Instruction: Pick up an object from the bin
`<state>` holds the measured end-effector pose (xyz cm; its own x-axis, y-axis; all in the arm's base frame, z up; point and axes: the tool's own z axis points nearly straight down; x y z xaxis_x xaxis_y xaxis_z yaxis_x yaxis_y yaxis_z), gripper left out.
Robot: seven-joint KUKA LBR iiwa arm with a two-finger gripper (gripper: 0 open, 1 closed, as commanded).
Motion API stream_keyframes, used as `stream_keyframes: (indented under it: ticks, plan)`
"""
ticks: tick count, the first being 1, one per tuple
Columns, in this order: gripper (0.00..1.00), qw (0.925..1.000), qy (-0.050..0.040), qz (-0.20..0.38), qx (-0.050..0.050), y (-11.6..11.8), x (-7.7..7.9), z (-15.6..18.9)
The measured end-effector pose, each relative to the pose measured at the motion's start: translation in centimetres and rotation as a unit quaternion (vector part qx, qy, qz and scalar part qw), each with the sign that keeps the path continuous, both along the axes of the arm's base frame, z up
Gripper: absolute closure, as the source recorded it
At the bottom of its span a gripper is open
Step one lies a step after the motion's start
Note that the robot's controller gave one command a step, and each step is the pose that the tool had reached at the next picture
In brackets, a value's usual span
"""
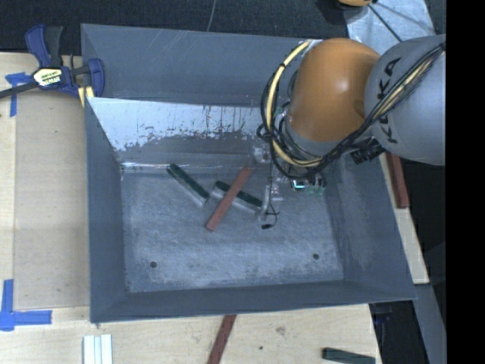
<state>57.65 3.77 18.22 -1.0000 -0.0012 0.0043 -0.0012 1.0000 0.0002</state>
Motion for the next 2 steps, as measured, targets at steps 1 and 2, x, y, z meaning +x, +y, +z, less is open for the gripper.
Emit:
stream_keyframes:
  ticks: [1,2]
  plan:
    - [0.00,1.0000,-0.0040,0.000,0.000,0.0,0.2,0.4]
    - [0.00,0.9992,-0.0062,0.039,0.000,0.2,1.3,-4.9]
